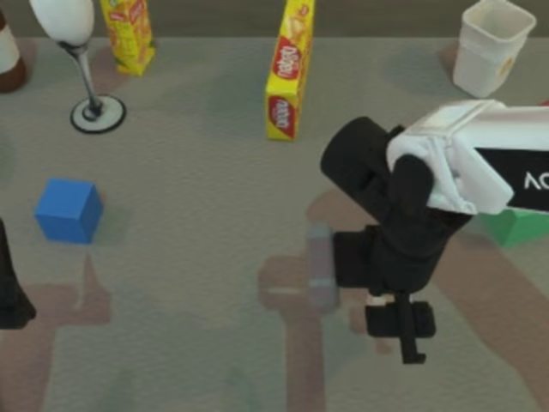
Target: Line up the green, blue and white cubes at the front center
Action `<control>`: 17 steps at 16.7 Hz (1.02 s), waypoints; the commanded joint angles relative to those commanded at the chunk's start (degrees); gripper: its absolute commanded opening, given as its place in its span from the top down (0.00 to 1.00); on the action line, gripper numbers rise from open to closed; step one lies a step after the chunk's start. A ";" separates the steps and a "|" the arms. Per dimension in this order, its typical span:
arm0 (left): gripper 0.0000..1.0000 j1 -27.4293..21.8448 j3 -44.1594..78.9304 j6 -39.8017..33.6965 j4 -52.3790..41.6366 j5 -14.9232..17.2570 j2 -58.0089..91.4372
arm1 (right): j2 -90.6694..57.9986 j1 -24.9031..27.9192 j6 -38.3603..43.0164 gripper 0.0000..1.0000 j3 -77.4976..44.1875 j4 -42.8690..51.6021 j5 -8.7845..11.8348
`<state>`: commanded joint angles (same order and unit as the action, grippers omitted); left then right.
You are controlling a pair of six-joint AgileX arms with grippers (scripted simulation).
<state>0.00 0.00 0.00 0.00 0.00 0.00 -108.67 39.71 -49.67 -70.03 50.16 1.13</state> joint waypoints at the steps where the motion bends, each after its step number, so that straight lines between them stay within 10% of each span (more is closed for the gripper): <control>1: 0.00 0.00 0.00 0.00 0.00 0.00 0.00 | -0.67 0.11 -0.06 1.00 1.24 -1.97 -0.01; 7: 0.00 0.00 0.00 0.00 0.00 0.00 0.00 | -1.68 0.22 -0.12 1.00 2.90 -4.41 -0.06; 17: 0.00 0.00 0.00 0.00 0.00 0.00 0.00 | -1.68 0.22 -0.12 0.25 2.90 -4.41 -0.06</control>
<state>0.00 0.00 0.00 0.00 0.00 0.00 -110.35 39.93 -49.78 -67.13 45.75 1.07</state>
